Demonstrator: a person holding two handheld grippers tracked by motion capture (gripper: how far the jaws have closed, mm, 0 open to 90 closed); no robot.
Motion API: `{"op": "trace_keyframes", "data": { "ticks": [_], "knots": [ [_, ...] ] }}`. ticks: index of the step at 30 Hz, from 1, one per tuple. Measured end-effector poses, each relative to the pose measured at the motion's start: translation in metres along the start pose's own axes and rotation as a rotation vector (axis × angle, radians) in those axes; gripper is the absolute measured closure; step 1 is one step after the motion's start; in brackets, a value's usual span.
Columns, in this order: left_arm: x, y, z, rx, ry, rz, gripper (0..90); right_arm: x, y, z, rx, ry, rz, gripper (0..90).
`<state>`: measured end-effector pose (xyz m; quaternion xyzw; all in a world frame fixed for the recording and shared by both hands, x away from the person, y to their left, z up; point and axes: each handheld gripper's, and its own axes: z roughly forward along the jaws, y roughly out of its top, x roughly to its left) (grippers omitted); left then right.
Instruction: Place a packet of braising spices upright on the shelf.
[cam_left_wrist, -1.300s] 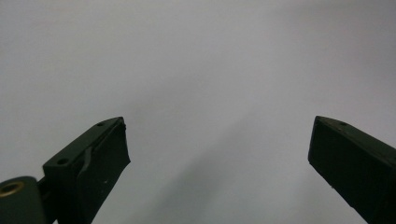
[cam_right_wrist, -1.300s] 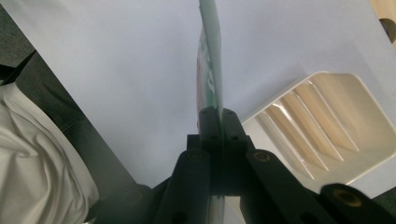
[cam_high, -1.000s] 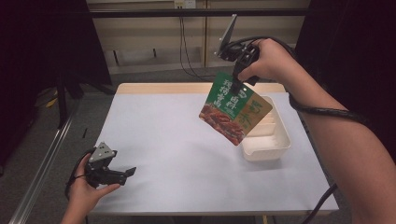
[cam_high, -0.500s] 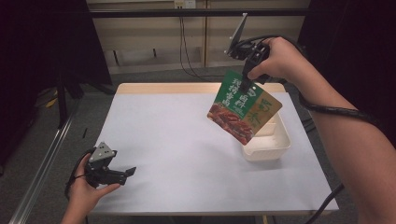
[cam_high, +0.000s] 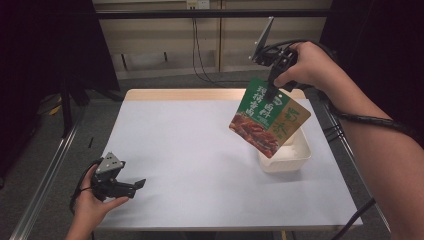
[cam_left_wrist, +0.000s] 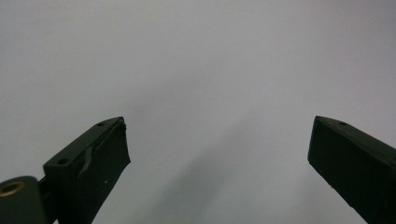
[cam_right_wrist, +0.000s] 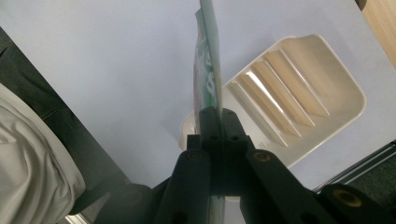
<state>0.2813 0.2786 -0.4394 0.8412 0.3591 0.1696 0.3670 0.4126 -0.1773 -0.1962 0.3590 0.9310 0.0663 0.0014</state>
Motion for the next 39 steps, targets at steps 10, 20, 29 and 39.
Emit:
{"op": "trace_keyframes", "data": {
  "ticks": [10,20,29,39],
  "knots": [
    [-0.001,0.000,0.000,-0.001,0.002,-0.006,5.0,-0.007,-0.011,-0.001,0.004,-0.002,0.007,90.0],
    [-0.002,0.000,0.001,-0.005,0.003,-0.006,5.0,-0.014,-0.022,0.001,0.007,0.001,0.027,90.0],
    [-0.002,0.001,0.001,-0.002,0.004,-0.004,5.0,-0.021,-0.035,0.000,0.014,-0.009,0.030,90.0],
    [-0.003,0.001,0.001,-0.005,0.005,-0.002,5.1,-0.026,-0.046,0.007,0.028,-0.007,0.039,90.0]
  ]
}}
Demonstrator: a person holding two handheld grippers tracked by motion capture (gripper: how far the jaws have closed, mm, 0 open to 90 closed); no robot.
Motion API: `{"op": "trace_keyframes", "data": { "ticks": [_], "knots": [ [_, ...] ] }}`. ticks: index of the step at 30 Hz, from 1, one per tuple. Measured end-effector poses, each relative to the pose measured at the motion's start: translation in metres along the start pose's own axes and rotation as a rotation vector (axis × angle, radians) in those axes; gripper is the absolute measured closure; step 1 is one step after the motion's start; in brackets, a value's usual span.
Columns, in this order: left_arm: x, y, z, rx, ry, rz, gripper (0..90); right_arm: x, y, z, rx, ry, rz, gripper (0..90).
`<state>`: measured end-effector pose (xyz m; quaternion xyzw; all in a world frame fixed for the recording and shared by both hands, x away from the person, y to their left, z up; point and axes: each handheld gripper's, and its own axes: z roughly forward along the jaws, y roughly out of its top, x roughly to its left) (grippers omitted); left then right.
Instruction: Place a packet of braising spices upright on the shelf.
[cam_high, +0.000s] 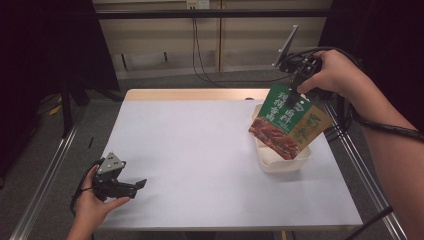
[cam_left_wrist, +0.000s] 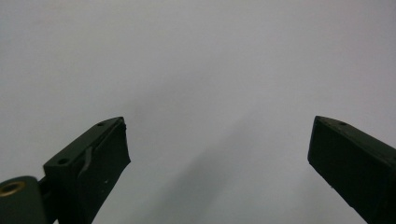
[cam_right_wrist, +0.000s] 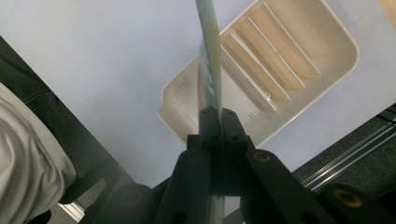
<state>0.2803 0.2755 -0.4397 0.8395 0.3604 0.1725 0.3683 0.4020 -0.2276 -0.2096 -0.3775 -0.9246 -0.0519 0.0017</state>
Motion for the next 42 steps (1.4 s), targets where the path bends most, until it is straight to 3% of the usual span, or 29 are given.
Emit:
{"op": "trace_keyframes", "data": {
  "ticks": [10,11,14,23,28,29,31,33,36,42],
  "knots": [
    [0.000,0.001,0.000,0.007,0.003,0.013,5.2,-0.003,-0.009,-0.002,0.023,-0.005,0.009,90.0],
    [-0.001,0.001,0.001,0.001,0.002,0.001,5.2,-0.005,-0.010,-0.001,0.017,-0.008,-0.010,90.0],
    [-0.001,0.001,0.001,0.006,0.004,0.007,5.2,-0.005,-0.011,-0.001,0.025,-0.005,0.010,90.0],
    [0.000,0.001,0.000,0.001,0.008,0.004,5.2,-0.007,-0.013,0.008,0.047,-0.004,-0.009,90.0],
    [0.000,0.001,0.001,-0.001,0.008,-0.001,5.2,-0.007,-0.013,0.008,0.054,0.000,0.006,90.0],
    [0.000,0.001,0.001,0.000,0.008,0.003,5.2,-0.009,-0.014,0.010,0.055,0.001,-0.010,90.0],
    [0.000,0.002,0.001,0.002,0.006,0.008,5.2,-0.008,-0.013,0.010,0.062,0.002,0.007,90.0],
    [0.000,0.001,0.001,0.000,0.007,0.009,5.2,-0.009,-0.013,0.014,0.061,0.003,-0.014,90.0],
    [-0.001,0.001,0.001,-0.003,0.006,0.001,5.4,-0.008,-0.012,0.016,0.074,0.009,0.008,90.0],
    [0.000,0.001,0.000,-0.002,0.010,0.001,5.5,-0.011,-0.011,0.023,0.077,0.007,0.001,90.0]
  ]
}}
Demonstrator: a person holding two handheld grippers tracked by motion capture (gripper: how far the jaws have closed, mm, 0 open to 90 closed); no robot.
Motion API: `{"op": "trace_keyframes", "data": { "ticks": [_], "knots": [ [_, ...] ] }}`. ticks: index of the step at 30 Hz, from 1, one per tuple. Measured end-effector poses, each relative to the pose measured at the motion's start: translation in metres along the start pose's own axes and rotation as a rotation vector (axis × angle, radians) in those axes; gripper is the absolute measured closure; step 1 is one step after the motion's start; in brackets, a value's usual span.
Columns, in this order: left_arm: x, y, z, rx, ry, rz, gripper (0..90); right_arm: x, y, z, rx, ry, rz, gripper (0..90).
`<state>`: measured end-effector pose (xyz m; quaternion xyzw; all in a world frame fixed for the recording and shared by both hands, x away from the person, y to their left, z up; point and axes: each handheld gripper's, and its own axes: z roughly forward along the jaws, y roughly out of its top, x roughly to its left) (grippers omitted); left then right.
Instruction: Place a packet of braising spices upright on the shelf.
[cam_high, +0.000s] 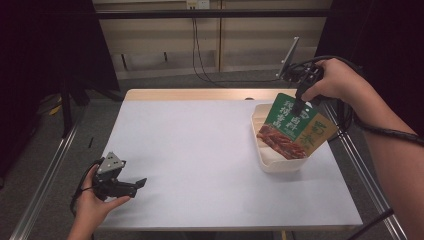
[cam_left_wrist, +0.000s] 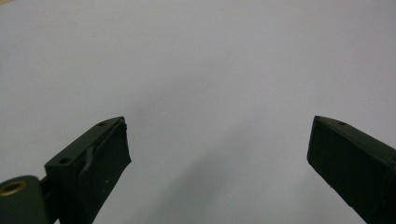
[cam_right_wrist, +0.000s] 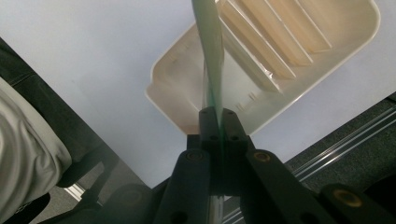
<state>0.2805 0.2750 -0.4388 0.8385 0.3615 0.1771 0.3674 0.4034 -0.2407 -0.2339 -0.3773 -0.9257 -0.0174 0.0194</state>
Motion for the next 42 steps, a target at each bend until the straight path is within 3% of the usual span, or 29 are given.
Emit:
{"op": "trace_keyframes", "data": {
  "ticks": [10,20,29,40,42],
  "knots": [
    [0.000,0.000,0.000,-0.002,-0.002,0.000,5.5,-0.001,0.002,0.011,0.008,0.012,0.032,90.0],
    [-0.001,0.000,0.000,0.003,0.000,0.007,5.6,-0.006,0.003,0.015,-0.028,-0.004,0.058,90.0],
    [-0.001,0.000,0.001,0.000,-0.006,0.007,5.7,-0.008,0.010,0.023,-0.043,0.006,0.045,89.5],
    [0.000,-0.001,0.002,-0.003,-0.013,-0.001,6.0,-0.019,0.010,0.025,-0.076,0.015,0.065,89.6],
    [0.000,-0.001,0.002,-0.002,-0.015,0.006,6.3,-0.021,0.010,0.026,-0.084,0.010,0.050,89.4]
  ]
}}
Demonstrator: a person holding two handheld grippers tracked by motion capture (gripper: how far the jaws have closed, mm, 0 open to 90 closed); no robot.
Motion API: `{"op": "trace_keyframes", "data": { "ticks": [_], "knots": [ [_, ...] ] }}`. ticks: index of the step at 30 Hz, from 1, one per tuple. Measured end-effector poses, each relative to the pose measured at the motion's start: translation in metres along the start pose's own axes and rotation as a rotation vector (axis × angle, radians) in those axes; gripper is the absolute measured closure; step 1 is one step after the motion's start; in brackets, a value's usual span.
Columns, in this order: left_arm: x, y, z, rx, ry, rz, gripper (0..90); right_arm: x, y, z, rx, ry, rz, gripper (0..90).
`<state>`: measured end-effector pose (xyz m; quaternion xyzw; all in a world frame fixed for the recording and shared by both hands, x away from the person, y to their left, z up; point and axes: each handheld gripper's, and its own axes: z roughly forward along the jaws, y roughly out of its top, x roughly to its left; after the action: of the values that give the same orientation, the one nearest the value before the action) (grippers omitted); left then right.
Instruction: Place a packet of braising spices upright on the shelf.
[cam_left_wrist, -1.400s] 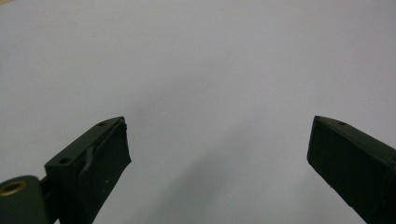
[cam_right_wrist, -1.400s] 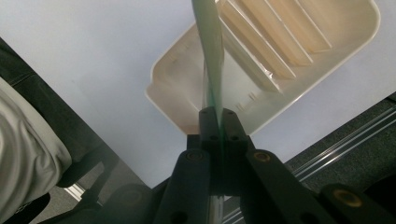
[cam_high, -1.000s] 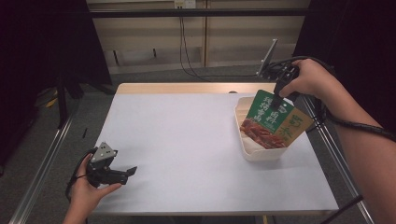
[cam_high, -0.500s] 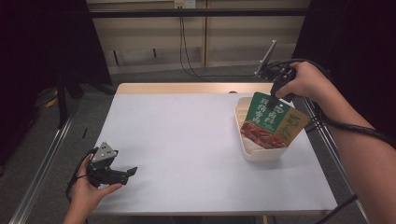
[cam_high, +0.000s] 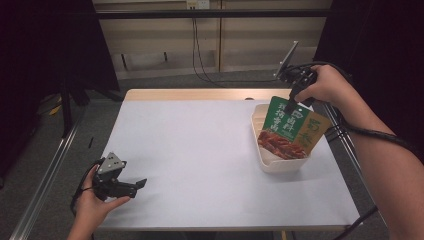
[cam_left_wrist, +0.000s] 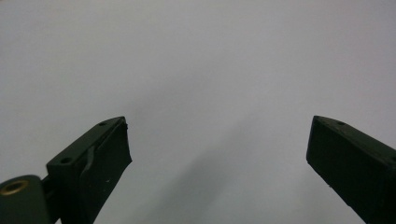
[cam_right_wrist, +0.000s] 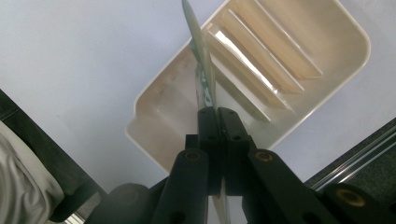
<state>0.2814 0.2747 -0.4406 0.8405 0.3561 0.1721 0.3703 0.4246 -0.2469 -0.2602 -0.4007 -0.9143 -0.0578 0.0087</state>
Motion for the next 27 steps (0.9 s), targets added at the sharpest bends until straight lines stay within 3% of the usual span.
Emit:
{"op": "trace_keyframes", "data": {
  "ticks": [5,11,12,14,27],
  "knots": [
    [-0.0013,-0.0002,0.0002,0.007,0.003,0.003,6.3,-0.0016,0.0010,0.0001,-0.001,0.001,0.013,88.4],
    [0.0005,-0.0008,-0.0001,0.009,-0.002,0.001,6.2,-0.0046,0.0013,-0.0011,-0.028,-0.027,0.018,77.5],
    [0.0003,-0.0009,0.0000,0.009,-0.003,0.001,6.1,-0.0063,0.0010,-0.0029,-0.036,-0.035,0.025,71.0],
    [0.0002,-0.0009,0.0001,0.008,-0.005,0.001,6.0,-0.0056,0.0007,-0.0042,-0.031,-0.045,0.037,67.2],
    [0.0003,-0.0005,-0.0018,-0.002,0.002,-0.004,5.8,-0.0052,0.0015,-0.0074,-0.051,-0.088,0.033,53.3]
  ]
}}
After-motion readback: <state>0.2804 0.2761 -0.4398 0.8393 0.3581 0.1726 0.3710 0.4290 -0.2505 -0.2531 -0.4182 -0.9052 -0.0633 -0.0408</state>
